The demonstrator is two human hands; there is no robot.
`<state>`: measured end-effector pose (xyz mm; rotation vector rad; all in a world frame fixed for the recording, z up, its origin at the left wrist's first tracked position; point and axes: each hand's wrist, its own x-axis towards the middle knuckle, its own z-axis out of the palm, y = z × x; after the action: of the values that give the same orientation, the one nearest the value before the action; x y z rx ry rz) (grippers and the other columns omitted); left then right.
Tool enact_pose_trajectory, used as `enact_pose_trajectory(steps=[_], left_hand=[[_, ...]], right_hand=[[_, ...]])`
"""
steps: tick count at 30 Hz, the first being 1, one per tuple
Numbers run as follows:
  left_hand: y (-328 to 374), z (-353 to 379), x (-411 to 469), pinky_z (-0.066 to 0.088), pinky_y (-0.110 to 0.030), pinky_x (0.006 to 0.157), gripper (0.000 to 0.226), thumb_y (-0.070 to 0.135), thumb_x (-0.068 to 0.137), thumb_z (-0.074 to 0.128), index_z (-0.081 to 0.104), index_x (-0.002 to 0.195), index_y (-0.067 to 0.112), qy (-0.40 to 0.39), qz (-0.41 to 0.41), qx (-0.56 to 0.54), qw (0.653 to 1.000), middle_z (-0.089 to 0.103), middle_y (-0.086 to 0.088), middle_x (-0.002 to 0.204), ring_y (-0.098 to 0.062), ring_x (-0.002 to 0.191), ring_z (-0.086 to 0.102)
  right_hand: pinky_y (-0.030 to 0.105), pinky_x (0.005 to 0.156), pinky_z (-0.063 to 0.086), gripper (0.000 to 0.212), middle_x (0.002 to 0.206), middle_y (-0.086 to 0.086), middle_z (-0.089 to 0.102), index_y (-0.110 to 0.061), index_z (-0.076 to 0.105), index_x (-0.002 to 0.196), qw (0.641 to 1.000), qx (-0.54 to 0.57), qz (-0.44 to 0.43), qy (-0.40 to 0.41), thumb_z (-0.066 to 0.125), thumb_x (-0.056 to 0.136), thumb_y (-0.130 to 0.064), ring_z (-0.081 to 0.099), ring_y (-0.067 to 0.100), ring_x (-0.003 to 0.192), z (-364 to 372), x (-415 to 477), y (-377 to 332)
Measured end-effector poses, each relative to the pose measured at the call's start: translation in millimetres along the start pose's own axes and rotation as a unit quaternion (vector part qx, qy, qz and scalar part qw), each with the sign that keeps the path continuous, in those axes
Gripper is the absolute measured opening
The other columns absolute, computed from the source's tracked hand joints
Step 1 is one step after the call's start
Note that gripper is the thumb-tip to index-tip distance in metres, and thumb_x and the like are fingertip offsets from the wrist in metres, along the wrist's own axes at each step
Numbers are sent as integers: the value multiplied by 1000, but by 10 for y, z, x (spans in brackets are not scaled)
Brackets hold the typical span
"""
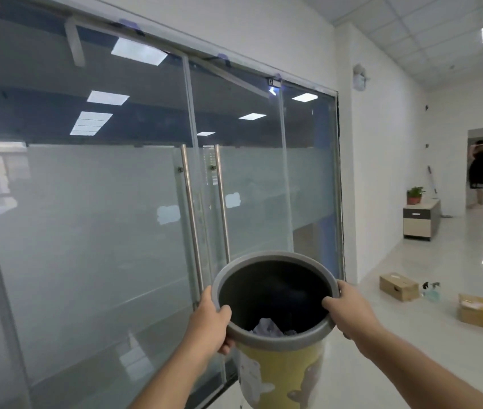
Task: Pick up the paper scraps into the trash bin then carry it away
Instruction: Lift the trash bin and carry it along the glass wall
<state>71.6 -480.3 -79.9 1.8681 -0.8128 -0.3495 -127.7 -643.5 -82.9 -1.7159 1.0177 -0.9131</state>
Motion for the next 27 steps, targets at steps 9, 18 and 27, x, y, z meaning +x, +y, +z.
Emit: enact_pose_trajectory(steps=[9,18,27], left_hand=[[70,402,601,56,-26,46,57,23,101,46,22,150,36,14,-23,12,1000,71,-14,83,-17,49,64],[-190,469,1651,56,-27,47,60,22,100,44,18,153,35,14,-31,12,999,71,-14,89,-18,48,64],[-272,472,2847,50,-26,42,58,23,99,44,22,150,39,-3,8,17,1000,72,-14,84,-18,44,61]], right_hand=[[21,41,33,35,70,1,59,-19,60,107,1000,8,8,-19,50,76,-5,48,14,54,64,814,286],[23,44,34,36,75,3,62,-22,59,107,1000,5,16,-9,50,76,-6,49,15,56,628,1759,377],[22,43,34,34,70,1,62,-26,57,102,1000,-6,25,14,52,75,-7,51,14,53,1119,2716,337]])
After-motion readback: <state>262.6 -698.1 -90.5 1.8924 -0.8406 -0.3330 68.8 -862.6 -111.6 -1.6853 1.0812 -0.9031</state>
